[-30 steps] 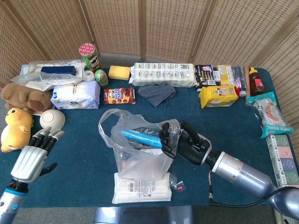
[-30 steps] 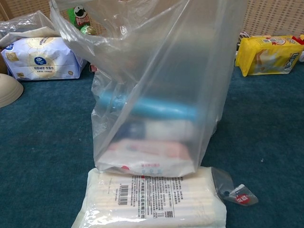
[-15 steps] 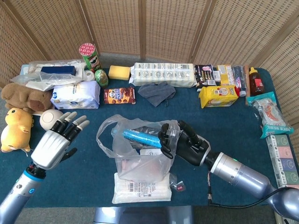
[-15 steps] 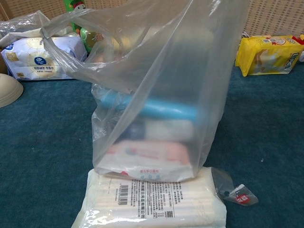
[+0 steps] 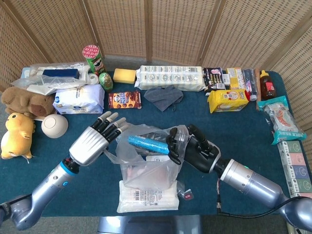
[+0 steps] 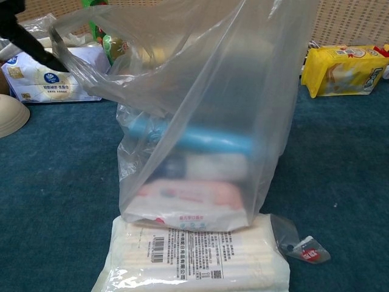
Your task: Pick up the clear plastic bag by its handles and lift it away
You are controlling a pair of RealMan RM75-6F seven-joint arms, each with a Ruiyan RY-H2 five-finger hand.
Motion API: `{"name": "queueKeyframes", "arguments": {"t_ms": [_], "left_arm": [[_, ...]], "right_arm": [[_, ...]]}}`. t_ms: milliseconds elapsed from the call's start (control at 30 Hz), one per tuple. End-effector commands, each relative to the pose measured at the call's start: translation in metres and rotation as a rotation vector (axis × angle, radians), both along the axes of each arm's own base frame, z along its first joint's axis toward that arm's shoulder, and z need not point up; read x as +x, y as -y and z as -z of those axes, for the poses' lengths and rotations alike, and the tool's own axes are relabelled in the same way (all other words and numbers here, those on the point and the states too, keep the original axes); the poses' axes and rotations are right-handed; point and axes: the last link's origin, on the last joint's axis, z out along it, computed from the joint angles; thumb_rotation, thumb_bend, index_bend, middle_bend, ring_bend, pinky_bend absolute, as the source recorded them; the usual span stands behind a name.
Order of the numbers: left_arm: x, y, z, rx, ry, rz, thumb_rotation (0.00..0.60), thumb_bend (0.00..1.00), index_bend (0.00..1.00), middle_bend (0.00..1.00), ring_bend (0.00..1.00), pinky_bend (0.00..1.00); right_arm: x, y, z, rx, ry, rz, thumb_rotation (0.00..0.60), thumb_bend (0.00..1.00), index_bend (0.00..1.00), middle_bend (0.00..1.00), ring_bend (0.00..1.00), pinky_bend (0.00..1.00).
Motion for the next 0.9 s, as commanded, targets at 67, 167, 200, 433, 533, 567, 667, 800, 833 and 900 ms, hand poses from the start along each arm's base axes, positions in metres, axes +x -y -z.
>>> {"name": "queueKeyframes", "arguments": {"t_ms": [67, 167, 200, 433, 533, 567, 667, 800, 833, 900], "left_arm": [[0.021, -0.015, 0.017, 0.067, -0.028, 0.159, 0.600, 0.19, 0.46, 0.45, 0.34, 0.29], [0.034, -0.019, 0.023, 0.061, 0.017, 0.219, 0.600, 0.21, 0.56, 0.59, 0.47, 0.35], [0.037, -0.020, 0.024, 0.071, 0.030, 0.237, 0.600, 0.21, 0.58, 0.63, 0.51, 0.38], [0.049, -0.027, 0.017, 0.144, 0.141, 0.302, 0.600, 0.22, 0.61, 0.68, 0.55, 0.41], [0.055, -0.031, 0.012, 0.176, 0.193, 0.318, 0.600, 0.21, 0.61, 0.68, 0.55, 0.41], [0.058, -0.031, 0.009, 0.194, 0.216, 0.328, 0.600, 0.21, 0.61, 0.68, 0.55, 0.41], [0.063, -0.033, 0.005, 0.230, 0.245, 0.343, 0.600, 0.21, 0.61, 0.67, 0.50, 0.41], [0.072, -0.036, -0.004, 0.266, 0.277, 0.341, 0.600, 0.21, 0.55, 0.46, 0.28, 0.36], [0.074, -0.036, -0.007, 0.276, 0.281, 0.343, 0.600, 0.20, 0.48, 0.39, 0.22, 0.33], [0.081, -0.036, -0.011, 0.291, 0.287, 0.349, 0.600, 0.19, 0.36, 0.29, 0.14, 0.27]], "right_arm": [[-0.002, 0.000, -0.001, -0.003, 0.002, 0.008, 0.343, 0.14, 0.53, 0.58, 0.66, 0.69], [-0.004, 0.000, -0.001, -0.004, -0.001, 0.015, 0.341, 0.14, 0.53, 0.58, 0.66, 0.69], [-0.004, 0.000, -0.001, -0.006, -0.002, 0.018, 0.343, 0.14, 0.53, 0.58, 0.66, 0.69], [-0.010, 0.002, -0.002, -0.025, -0.016, 0.034, 0.343, 0.14, 0.53, 0.58, 0.65, 0.68], [-0.011, 0.002, -0.001, -0.032, -0.027, 0.028, 0.344, 0.14, 0.53, 0.56, 0.64, 0.66], [-0.011, 0.002, -0.001, -0.036, -0.033, 0.024, 0.344, 0.14, 0.53, 0.56, 0.62, 0.66], [-0.012, 0.003, 0.000, -0.055, -0.049, 0.012, 0.342, 0.14, 0.52, 0.54, 0.60, 0.63], [-0.014, 0.004, 0.002, -0.093, -0.079, 0.002, 0.343, 0.14, 0.51, 0.52, 0.57, 0.57], [-0.014, 0.004, 0.003, -0.099, -0.084, 0.000, 0.343, 0.14, 0.51, 0.52, 0.56, 0.55], [-0.013, 0.004, 0.004, -0.110, -0.091, -0.005, 0.339, 0.14, 0.49, 0.49, 0.52, 0.50]]}}
